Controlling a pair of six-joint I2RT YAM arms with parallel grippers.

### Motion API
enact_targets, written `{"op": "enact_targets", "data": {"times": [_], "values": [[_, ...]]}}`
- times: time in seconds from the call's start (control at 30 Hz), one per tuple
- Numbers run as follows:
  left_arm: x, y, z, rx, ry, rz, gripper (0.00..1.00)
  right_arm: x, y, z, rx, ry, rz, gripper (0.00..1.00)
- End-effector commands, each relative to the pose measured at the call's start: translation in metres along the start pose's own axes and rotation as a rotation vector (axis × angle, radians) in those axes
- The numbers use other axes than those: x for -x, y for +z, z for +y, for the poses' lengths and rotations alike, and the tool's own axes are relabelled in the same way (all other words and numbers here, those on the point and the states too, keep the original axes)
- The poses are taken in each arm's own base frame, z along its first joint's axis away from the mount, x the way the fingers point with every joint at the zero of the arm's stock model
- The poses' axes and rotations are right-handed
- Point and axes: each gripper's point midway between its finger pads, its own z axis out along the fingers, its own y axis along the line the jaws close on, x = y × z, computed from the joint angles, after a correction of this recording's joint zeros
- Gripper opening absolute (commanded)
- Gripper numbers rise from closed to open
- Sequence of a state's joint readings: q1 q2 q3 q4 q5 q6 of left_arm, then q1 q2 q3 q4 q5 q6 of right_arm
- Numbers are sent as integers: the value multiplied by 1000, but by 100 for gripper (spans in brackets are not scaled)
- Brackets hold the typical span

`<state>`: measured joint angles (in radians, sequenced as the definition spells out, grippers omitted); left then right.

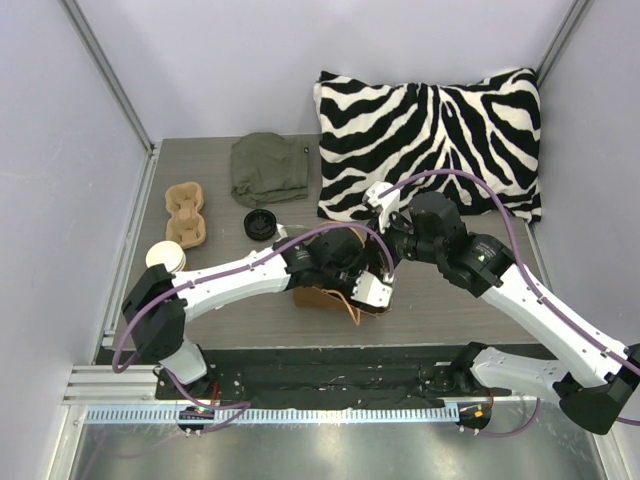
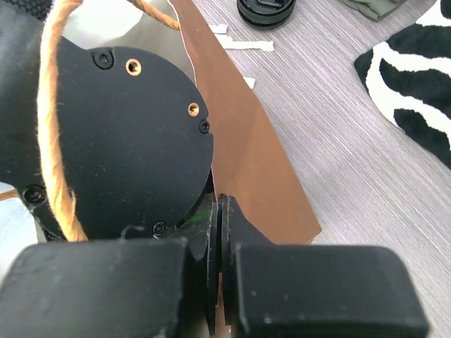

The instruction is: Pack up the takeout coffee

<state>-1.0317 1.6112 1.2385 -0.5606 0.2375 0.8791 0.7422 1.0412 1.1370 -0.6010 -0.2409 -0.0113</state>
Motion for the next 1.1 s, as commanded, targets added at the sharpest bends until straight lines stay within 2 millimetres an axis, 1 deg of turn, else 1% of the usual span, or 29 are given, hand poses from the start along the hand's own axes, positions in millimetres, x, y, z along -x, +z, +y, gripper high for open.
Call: {"op": "enact_targets", "data": {"times": [0.0,0.07,0.27,0.33,0.43,0.47,0.5,0.73,0.97,1.0,1.03,1.07], "values": [[-15,-5,-16,-44,-112,29,48,31,-14,30,136,-57,-117,1],[-14,-7,-16,-45,-110,27,56,32,-13,29,134,-57,-119,1],[-6,-18,-12,-16,-108,-7,63,32,-15,28,125,-59,-124,1],[-3,-22,-10,-2,-101,-24,70,32,-15,26,117,-64,-123,1],[2,-26,-9,12,-99,-45,73,31,-14,24,105,-74,-122,1],[2,-26,-9,11,-97,-46,78,31,-14,23,101,-76,-121,1],[2,-27,-10,12,-95,-47,80,31,-13,23,99,-78,-121,1],[5,-30,-17,-13,-88,-74,83,28,-11,15,62,-87,-115,1],[10,-36,-17,-7,-95,-89,85,26,-8,9,33,-95,-105,1],[11,-37,-16,-2,-93,-95,89,27,-8,9,33,-96,-106,1],[11,-38,-15,2,-92,-97,99,27,-8,9,35,-97,-105,1],[10,-37,-16,2,-91,-94,100,26,-7,9,33,-96,-103,1]]}}
